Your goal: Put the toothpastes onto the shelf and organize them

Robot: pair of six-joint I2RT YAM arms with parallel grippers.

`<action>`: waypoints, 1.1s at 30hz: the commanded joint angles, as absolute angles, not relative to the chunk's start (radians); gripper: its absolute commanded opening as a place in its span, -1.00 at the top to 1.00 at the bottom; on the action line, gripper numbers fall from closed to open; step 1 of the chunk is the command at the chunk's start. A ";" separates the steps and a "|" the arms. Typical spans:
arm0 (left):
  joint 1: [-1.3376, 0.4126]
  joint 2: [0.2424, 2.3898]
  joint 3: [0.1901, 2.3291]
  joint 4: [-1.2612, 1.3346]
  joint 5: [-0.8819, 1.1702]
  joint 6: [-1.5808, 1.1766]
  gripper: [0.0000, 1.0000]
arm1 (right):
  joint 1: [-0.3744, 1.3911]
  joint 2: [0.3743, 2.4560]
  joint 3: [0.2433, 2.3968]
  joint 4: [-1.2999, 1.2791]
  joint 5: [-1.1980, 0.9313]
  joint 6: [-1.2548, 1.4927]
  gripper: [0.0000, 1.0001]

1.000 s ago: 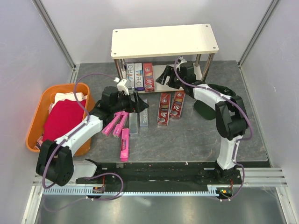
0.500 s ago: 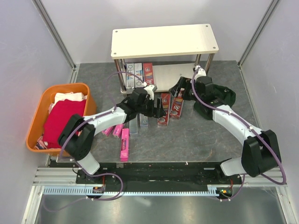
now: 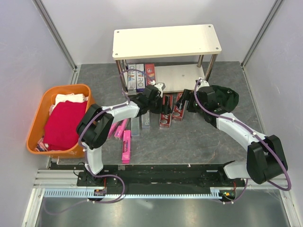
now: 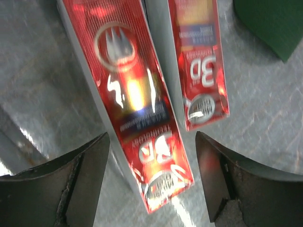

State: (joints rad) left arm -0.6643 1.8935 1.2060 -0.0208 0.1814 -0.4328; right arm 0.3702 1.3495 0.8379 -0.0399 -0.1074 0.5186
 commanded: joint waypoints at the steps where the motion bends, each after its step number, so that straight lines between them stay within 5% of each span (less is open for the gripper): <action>1: -0.667 1.974 1.308 -0.034 0.133 -0.434 -0.63 | 0.368 1.341 0.834 -0.026 -0.107 0.505 -0.82; 16: -0.680 2.147 1.437 -0.083 0.014 -0.459 -0.57 | 0.367 1.353 0.827 -0.028 -0.130 0.515 -0.82; 24: -0.690 2.120 1.404 -0.083 0.005 -0.457 -0.06 | 0.365 1.342 0.818 -0.026 -0.158 0.522 -0.82; 33: -0.686 1.938 1.281 0.023 0.067 -0.472 0.03 | 0.367 1.310 0.795 -0.015 -0.227 0.554 -0.83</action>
